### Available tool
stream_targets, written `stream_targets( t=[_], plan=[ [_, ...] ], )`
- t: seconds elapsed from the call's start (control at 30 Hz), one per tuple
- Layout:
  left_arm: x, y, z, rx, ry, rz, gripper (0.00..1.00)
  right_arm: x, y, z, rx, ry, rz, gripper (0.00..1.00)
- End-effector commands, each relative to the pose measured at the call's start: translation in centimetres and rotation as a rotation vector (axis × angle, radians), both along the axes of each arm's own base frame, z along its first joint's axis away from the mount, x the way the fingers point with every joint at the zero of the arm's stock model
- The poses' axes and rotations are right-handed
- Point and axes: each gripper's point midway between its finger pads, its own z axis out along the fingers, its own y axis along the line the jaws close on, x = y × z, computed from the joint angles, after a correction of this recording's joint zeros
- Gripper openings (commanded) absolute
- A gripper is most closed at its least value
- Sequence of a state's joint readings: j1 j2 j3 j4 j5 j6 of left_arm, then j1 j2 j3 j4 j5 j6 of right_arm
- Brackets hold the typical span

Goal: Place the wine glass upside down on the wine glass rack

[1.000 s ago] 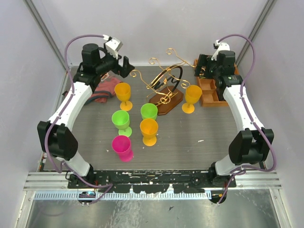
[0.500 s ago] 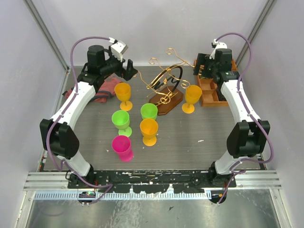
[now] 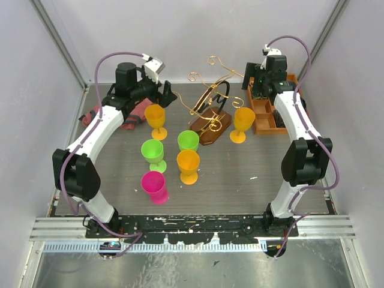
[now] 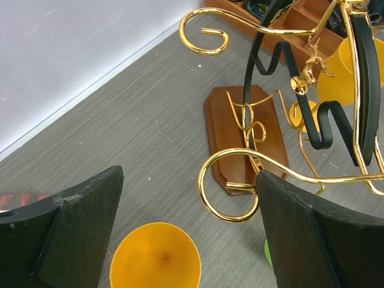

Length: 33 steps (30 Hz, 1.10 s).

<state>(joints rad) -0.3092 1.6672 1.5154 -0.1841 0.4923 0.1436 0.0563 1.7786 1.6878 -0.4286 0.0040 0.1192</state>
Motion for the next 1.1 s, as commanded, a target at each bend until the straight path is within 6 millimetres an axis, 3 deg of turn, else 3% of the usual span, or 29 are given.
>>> stream_targets(
  t=[0.0, 0.67, 0.87, 1.07],
  plan=[
    [-0.5, 0.0, 0.0, -0.017, 0.009, 0.002, 0.98, 2.1, -0.3, 3.7, -0.019, -0.113, -0.008, 1.0],
    [-2.6, 0.7, 3.4, -0.054, -0.052, 0.011, 0.98, 7.4, 2.3, 4.6, 0.016, -0.225, 0.125, 1.0],
    [-2.7, 1.8, 7.5, -0.09, -0.183, 0.081, 0.98, 6.2, 3.8, 6.5, 0.035, -0.267, 0.223, 1.0],
    [-2.4, 2.3, 11.9, -0.115, -0.26, 0.117, 0.98, 3.5, 3.4, 8.0, 0.008, -0.272, 0.224, 1.0]
  ],
)
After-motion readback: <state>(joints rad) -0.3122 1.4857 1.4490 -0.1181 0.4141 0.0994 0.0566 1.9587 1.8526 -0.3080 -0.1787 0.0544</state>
